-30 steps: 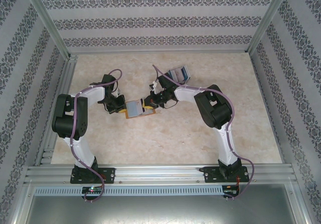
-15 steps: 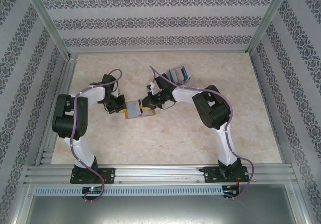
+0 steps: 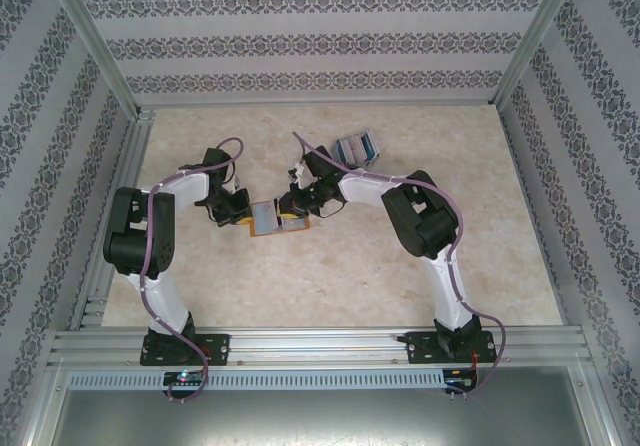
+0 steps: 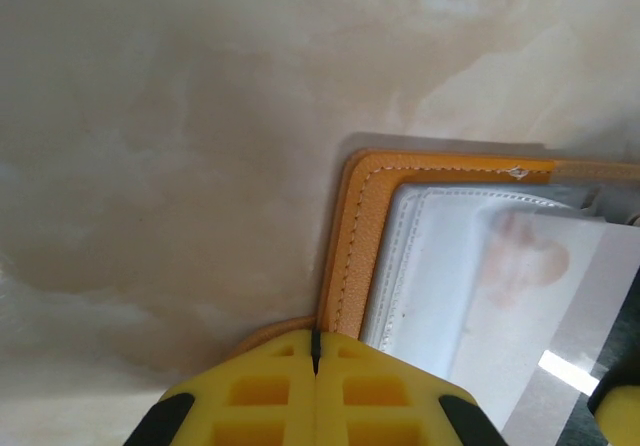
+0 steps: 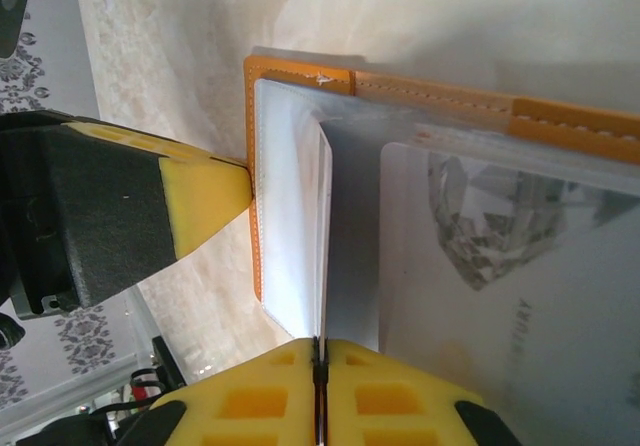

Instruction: Put the credit cards into the card holder

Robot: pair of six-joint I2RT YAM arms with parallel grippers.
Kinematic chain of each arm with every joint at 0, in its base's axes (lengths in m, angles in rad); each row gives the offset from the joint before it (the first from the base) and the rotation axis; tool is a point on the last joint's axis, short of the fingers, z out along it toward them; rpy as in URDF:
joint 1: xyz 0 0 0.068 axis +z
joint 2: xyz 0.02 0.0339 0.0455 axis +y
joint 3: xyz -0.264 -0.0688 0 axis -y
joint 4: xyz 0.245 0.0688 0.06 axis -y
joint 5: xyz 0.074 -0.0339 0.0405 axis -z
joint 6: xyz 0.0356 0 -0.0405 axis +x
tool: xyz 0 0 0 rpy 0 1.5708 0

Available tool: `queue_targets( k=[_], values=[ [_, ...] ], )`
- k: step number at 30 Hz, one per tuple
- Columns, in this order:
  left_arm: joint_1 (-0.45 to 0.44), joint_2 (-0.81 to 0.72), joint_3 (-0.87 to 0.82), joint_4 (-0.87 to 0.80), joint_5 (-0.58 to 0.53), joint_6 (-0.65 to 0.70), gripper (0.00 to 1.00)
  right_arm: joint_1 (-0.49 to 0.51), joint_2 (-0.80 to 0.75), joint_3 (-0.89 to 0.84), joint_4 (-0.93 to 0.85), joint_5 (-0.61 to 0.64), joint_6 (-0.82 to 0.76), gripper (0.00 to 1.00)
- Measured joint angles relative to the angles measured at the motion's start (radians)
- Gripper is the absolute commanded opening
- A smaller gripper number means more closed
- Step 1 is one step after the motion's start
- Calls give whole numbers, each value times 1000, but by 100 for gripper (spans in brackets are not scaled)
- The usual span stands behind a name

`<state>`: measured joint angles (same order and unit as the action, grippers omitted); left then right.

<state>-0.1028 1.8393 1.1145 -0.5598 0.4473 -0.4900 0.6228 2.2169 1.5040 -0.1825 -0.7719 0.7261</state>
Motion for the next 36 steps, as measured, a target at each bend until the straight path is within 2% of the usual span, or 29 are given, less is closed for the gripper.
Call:
queue_targets(
  k=[11,17,21,27,36],
  values=[
    [0,0,-2,8,9,0,0,14,-1,61,-135,85,-83,37],
    [0,0,-2,8,11,0,0,17,-26,91,-242,161,-156,38],
    [0,0,-2,8,12,0,0,16,-47,102,-291,194,-190,33],
    [0,0,-2,8,12,0,0,17,-49,143,-323,211,-223,10],
    [0,0,-3,9,12,0,0,22,-21,188,-356,226,-240,10]
  ],
)
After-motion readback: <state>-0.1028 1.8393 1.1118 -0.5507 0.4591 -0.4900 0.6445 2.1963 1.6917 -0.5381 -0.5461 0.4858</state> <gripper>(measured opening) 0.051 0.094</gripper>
